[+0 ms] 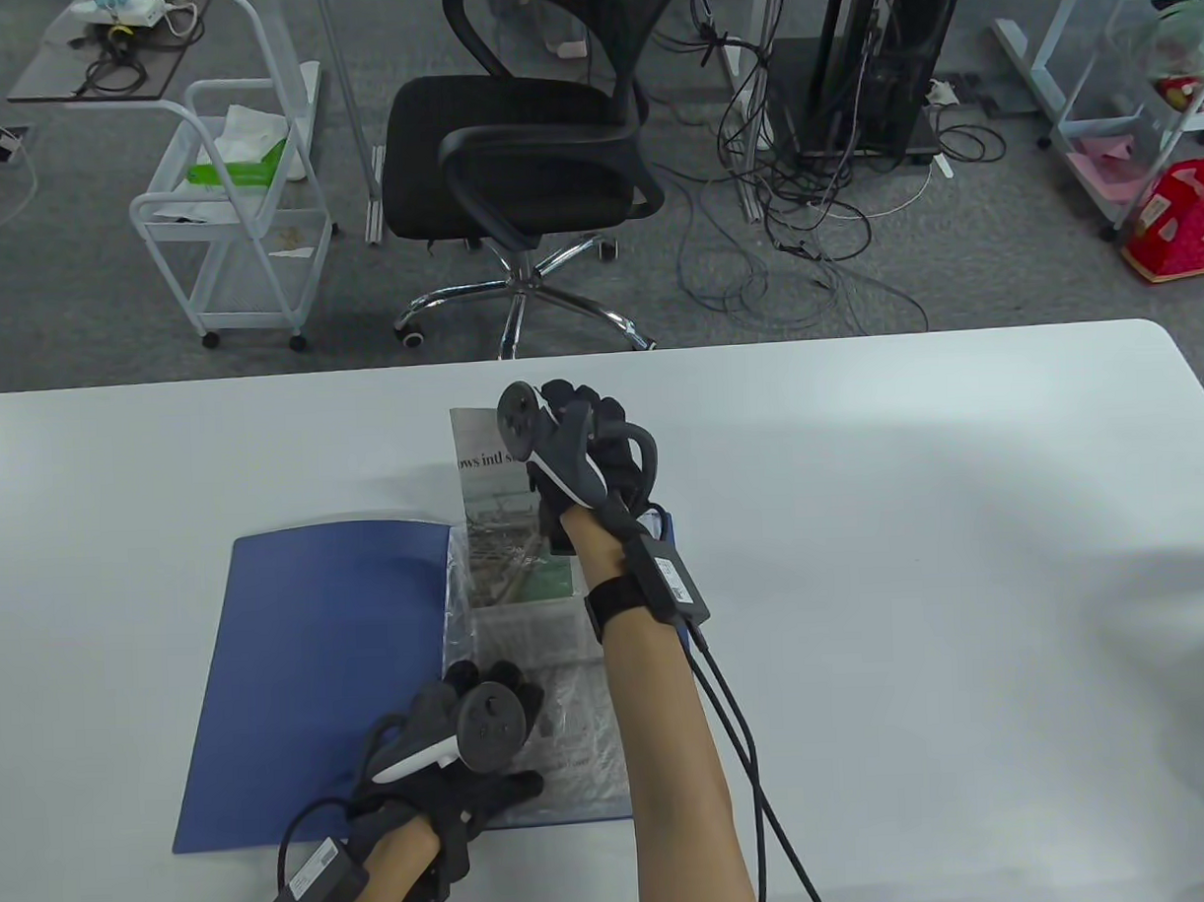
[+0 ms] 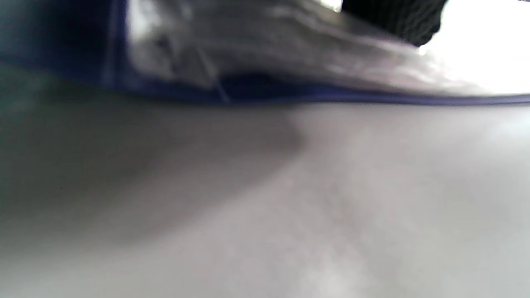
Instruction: Pull newspapers from file folder
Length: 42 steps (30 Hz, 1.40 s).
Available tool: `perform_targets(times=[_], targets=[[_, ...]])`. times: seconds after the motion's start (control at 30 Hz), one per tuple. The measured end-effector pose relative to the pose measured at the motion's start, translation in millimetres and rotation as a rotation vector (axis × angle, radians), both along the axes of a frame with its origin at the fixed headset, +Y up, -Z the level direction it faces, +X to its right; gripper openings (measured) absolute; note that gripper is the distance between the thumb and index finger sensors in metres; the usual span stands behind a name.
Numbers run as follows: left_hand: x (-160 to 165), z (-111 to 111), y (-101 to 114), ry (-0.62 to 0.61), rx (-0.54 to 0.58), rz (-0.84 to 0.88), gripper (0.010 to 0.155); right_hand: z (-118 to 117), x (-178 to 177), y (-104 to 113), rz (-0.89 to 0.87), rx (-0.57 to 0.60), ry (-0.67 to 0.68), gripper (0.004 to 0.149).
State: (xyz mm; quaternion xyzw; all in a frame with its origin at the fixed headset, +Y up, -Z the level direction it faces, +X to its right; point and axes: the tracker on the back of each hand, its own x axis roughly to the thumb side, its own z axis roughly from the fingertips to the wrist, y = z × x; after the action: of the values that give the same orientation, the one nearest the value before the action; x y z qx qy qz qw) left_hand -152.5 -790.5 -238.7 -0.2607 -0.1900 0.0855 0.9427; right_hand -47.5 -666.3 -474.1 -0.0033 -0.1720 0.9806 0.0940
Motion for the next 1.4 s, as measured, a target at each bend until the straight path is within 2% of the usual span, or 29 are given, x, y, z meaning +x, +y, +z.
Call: perform_targets(times=[0.2, 0.47, 0.73, 0.9, 1.03, 1.17, 1.4], targets=[[0.2, -0.5, 0.0, 0.004, -0.009, -0.001, 0.081, 8.7, 10.8, 42.3, -0.138, 0.115, -0.008, 0.037], [0.6, -1.2, 0.2, 0.006, -0.012, -0.006, 0.081, 28.0, 36.3, 96.8, -0.27, 0.211, 0.031, 0.037], [0.3, -1.7, -0.2, 0.007, -0.014, 0.0, 0.081, 62.3, 91.6, 156.1, -0.433, 0.293, 0.04, 0.037], [0.2, -2.0, -0.3, 0.008, -0.017, 0.003, 0.08, 81.4, 137.4, 173.4, -0.483, 0.31, 0.0, 0.038], [0.0, -2.0, -0.4, 0.009, -0.017, 0.004, 0.08, 94.4, 181.8, 167.7, -0.547, 0.295, -0.055, 0.038], [-0.1, -2.0, -0.5, 0.009, -0.017, 0.004, 0.08, 101.7, 231.8, 137.9, -0.633, 0.242, -0.141, 0.038], [-0.3, -2.1, -0.6, 0.012, -0.018, 0.006, 0.08, 106.3, 315.2, 45.5, -0.726, 0.091, -0.366, 0.038]])
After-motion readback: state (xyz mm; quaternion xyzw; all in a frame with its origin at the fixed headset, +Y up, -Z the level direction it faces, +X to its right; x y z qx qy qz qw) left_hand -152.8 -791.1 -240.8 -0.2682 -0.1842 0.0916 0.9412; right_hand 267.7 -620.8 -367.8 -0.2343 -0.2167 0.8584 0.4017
